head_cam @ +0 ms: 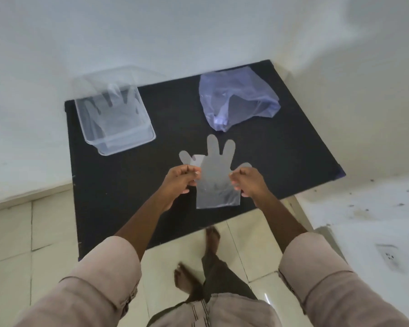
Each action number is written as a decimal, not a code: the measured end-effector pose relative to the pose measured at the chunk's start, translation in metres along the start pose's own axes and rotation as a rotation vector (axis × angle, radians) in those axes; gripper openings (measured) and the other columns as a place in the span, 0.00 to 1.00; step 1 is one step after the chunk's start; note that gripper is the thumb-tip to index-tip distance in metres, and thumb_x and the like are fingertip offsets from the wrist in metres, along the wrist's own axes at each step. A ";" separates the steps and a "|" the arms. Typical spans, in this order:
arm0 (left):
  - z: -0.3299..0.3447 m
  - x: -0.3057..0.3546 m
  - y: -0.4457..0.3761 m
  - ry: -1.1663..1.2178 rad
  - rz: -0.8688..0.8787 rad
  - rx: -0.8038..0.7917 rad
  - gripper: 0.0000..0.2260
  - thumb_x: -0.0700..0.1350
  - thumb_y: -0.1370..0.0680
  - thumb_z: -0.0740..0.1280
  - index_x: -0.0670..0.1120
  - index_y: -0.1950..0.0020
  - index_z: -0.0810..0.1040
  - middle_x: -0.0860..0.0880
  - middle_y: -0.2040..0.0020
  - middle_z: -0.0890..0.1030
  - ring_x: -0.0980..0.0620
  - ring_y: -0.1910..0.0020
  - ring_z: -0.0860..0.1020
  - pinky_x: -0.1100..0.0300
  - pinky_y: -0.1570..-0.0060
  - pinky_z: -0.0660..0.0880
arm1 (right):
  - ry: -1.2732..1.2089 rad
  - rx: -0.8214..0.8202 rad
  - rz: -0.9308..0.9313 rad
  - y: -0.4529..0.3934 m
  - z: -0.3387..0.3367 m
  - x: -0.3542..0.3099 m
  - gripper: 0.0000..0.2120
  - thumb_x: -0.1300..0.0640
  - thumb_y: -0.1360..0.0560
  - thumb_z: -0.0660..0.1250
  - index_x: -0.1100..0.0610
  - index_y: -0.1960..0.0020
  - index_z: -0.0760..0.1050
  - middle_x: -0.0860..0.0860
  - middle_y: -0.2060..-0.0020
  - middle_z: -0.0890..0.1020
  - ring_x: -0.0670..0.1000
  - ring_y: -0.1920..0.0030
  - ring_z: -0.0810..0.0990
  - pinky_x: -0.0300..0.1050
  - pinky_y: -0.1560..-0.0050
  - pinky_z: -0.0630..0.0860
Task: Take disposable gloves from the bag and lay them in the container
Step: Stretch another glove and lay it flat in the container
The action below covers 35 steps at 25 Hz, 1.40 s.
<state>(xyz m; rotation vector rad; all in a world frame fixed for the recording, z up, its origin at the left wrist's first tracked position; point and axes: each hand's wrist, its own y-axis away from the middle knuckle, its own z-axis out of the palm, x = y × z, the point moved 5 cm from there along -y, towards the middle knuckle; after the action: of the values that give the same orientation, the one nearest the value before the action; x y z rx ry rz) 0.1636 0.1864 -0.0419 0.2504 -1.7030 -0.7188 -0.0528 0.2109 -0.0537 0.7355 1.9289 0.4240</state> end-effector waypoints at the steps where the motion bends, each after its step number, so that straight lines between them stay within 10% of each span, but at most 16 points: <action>1: 0.005 -0.009 -0.001 -0.005 -0.019 0.002 0.05 0.43 0.21 0.66 0.50 0.50 0.82 0.50 0.52 0.84 0.53 0.54 0.80 0.53 0.51 0.73 | 0.083 0.053 0.043 -0.002 -0.002 0.020 0.11 0.52 0.27 0.66 0.56 0.65 0.74 0.54 0.64 0.79 0.54 0.63 0.77 0.42 0.65 0.70; 7: 0.017 -0.041 -0.004 -0.058 -0.056 0.061 0.05 0.43 0.22 0.67 0.51 0.53 0.82 0.51 0.54 0.84 0.52 0.55 0.80 0.56 0.56 0.74 | 0.419 0.078 0.197 -0.007 0.013 0.067 0.15 0.48 0.28 0.70 0.59 0.49 0.75 0.54 0.57 0.78 0.58 0.53 0.80 0.48 0.57 0.73; 11: 0.027 -0.045 -0.002 -0.305 0.103 0.078 0.05 0.41 0.25 0.71 0.50 0.53 0.82 0.52 0.53 0.83 0.55 0.56 0.80 0.55 0.52 0.79 | 0.006 0.040 0.272 -0.009 0.019 0.062 0.12 0.59 0.31 0.71 0.66 0.52 0.79 0.56 0.66 0.84 0.53 0.69 0.80 0.47 0.64 0.80; 14: 0.044 -0.047 0.004 -0.746 0.237 0.081 0.19 0.49 0.32 0.77 0.52 0.43 0.77 0.51 0.43 0.78 0.51 0.44 0.75 0.55 0.43 0.75 | -0.305 0.005 0.369 -0.001 0.016 0.055 0.09 0.61 0.31 0.70 0.66 0.54 0.79 0.53 0.73 0.81 0.47 0.80 0.70 0.38 0.78 0.66; 17: 0.063 -0.041 0.005 -0.900 0.255 0.172 0.29 0.54 0.34 0.77 0.54 0.36 0.72 0.50 0.35 0.72 0.49 0.37 0.71 0.51 0.38 0.71 | -0.442 -0.053 0.437 0.007 0.011 0.044 0.05 0.60 0.30 0.70 0.61 0.56 0.79 0.52 0.70 0.81 0.46 0.77 0.69 0.37 0.78 0.63; 21: 0.070 -0.028 0.006 -0.859 0.338 0.319 0.18 0.49 0.29 0.75 0.50 0.41 0.78 0.49 0.37 0.76 0.48 0.39 0.73 0.54 0.40 0.72 | -0.556 -0.128 0.457 0.016 0.001 0.028 0.04 0.58 0.28 0.70 0.59 0.59 0.79 0.51 0.69 0.80 0.46 0.72 0.71 0.39 0.75 0.65; 25: 0.053 -0.013 0.005 -0.717 0.390 0.386 0.07 0.46 0.25 0.72 0.45 0.50 0.84 0.47 0.43 0.81 0.49 0.43 0.76 0.56 0.47 0.77 | -0.371 -0.086 0.178 0.015 -0.019 0.016 0.07 0.53 0.28 0.72 0.55 0.53 0.77 0.51 0.59 0.81 0.46 0.66 0.74 0.38 0.71 0.70; 30: 0.032 0.008 -0.001 -0.692 0.354 0.340 0.06 0.46 0.26 0.73 0.46 0.52 0.83 0.46 0.43 0.81 0.50 0.43 0.75 0.54 0.43 0.77 | 0.502 0.116 -0.410 0.013 -0.035 0.000 0.44 0.47 0.38 0.80 0.48 0.29 0.61 0.54 0.32 0.66 0.54 0.36 0.71 0.53 0.40 0.75; 35: 0.023 0.023 0.000 -0.742 0.424 0.283 0.05 0.44 0.27 0.74 0.46 0.53 0.83 0.46 0.46 0.81 0.50 0.45 0.75 0.54 0.47 0.76 | 0.470 0.146 -0.588 -0.004 -0.023 -0.031 0.24 0.52 0.31 0.76 0.49 0.37 0.75 0.54 0.37 0.69 0.53 0.37 0.71 0.50 0.39 0.76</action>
<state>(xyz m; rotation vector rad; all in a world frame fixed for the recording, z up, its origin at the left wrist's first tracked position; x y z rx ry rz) 0.1358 0.1819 -0.0255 -0.2177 -2.4636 -0.2493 -0.0646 0.1880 -0.0251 0.1272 2.5178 0.0880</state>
